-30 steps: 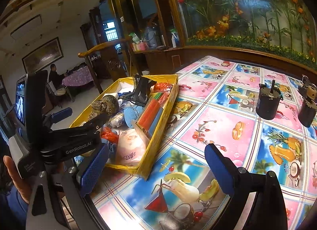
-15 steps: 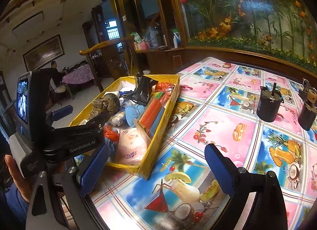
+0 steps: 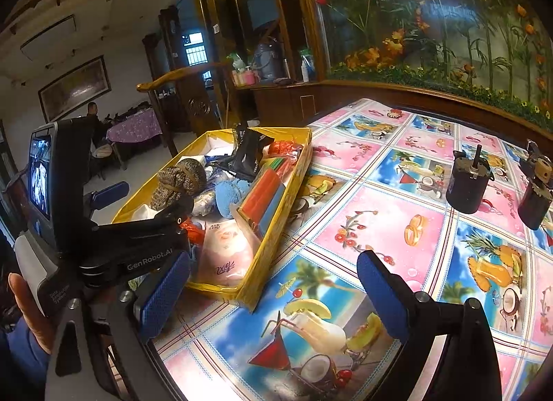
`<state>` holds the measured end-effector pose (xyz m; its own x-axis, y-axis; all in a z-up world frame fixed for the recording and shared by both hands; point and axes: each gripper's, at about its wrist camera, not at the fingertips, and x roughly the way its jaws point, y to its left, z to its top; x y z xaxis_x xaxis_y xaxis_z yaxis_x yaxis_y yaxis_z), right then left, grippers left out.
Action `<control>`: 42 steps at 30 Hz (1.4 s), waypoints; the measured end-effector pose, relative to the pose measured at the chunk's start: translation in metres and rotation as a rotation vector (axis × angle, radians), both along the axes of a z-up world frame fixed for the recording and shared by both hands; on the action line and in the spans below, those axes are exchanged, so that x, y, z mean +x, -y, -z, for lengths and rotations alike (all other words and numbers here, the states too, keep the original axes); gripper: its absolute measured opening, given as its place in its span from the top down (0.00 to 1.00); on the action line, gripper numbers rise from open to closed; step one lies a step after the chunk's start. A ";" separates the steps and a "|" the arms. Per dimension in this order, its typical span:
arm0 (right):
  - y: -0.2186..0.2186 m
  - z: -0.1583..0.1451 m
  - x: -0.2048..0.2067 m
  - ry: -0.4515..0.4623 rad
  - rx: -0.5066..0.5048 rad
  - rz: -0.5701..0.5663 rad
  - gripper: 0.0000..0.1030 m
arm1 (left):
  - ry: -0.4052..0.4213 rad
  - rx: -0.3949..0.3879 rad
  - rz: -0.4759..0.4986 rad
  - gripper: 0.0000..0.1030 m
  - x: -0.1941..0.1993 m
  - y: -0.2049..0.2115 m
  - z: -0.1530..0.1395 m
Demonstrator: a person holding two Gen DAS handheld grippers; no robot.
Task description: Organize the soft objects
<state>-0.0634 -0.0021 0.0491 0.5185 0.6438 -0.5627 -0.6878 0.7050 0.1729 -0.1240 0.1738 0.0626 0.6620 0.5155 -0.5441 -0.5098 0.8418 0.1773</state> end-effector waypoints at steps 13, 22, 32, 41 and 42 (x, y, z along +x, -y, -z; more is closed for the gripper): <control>0.001 0.001 0.002 -0.005 -0.007 0.009 0.04 | 0.006 0.000 -0.018 0.06 0.001 -0.002 0.002; 0.002 0.002 0.003 -0.004 -0.007 0.009 0.04 | 0.029 -0.003 -0.059 0.06 -0.005 -0.014 -0.001; 0.004 0.001 0.005 -0.003 -0.007 0.018 0.04 | 0.045 -0.004 -0.052 0.06 -0.010 -0.012 -0.002; 0.008 0.000 0.008 -0.007 0.001 0.048 0.04 | 0.047 0.001 -0.033 0.06 -0.010 -0.001 -0.004; 0.009 0.000 0.008 -0.011 0.003 0.051 0.04 | 0.043 0.001 -0.038 0.06 -0.010 0.000 -0.004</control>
